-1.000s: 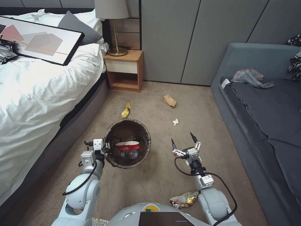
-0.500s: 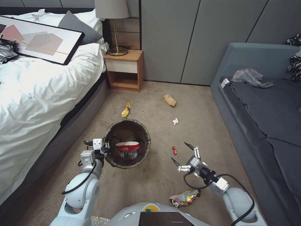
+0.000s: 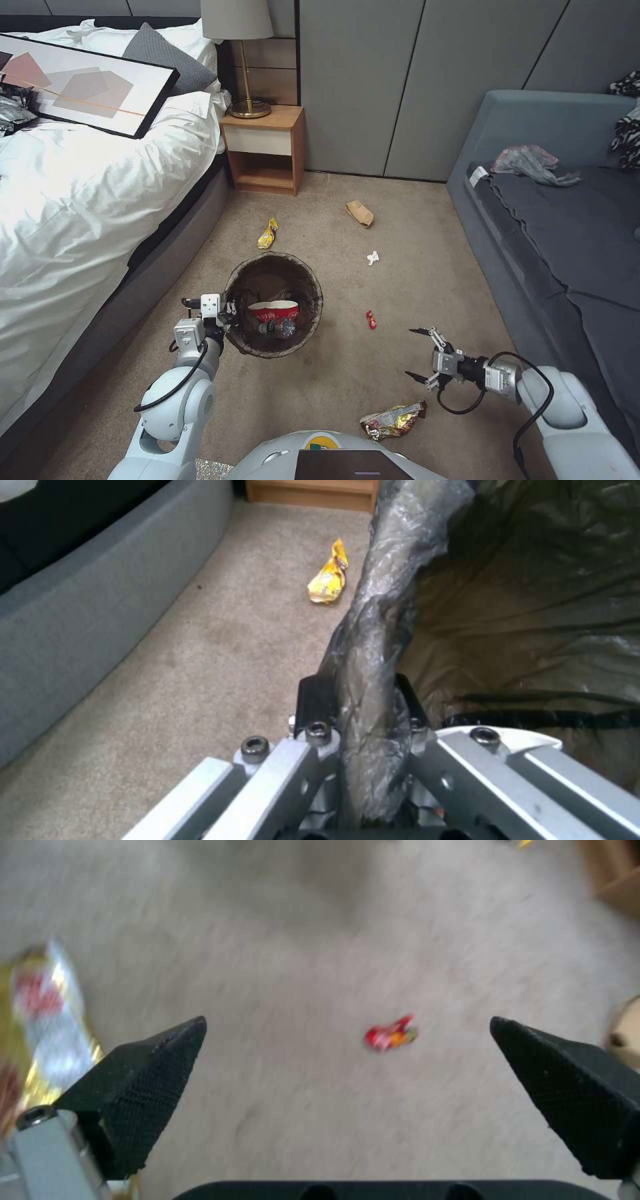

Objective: Pick up the trash bin, then pick up the garbage from the floor and place it into the trash bin.

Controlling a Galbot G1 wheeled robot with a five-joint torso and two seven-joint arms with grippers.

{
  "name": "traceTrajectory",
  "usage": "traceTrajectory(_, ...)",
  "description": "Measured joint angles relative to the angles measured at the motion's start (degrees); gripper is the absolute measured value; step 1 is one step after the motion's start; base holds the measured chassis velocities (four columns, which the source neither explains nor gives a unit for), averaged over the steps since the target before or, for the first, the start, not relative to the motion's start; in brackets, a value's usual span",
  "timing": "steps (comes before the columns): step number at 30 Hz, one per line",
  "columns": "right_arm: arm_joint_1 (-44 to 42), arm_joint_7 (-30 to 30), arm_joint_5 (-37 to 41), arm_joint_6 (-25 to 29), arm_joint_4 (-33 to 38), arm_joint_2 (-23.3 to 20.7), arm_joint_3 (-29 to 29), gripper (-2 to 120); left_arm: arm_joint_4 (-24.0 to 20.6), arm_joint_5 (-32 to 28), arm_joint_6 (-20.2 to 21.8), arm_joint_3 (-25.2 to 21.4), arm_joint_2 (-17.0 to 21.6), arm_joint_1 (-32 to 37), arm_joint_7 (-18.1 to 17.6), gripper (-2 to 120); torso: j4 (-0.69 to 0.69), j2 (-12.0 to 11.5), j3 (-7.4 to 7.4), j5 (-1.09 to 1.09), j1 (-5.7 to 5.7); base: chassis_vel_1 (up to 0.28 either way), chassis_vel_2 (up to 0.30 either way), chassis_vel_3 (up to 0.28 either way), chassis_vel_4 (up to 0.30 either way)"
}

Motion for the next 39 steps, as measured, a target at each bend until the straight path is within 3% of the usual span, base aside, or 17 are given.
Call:
traceTrajectory(17, 7.19, 0.12, -10.01, 0.33, -14.22, -4.3, -12.87, 100, 0.15, 0.86, 0.06, -0.02, -0.86, 0.29, -0.1, 0, 0.01, 0.0, 0.0, -0.02, 0.0, 0.0, 0.0, 0.0, 0.0)
traceTrajectory(39, 8.61, 0.23, -15.82, 1.97, -22.34, -3.46, -17.67, 100, 0.27, 1.18, 0.24, 0.05, -1.25, 0.42, -0.24, 0, 0.0, 0.0, 0.0, -0.01, 0.0, 0.0, 0.0, 0.0, 0.0)
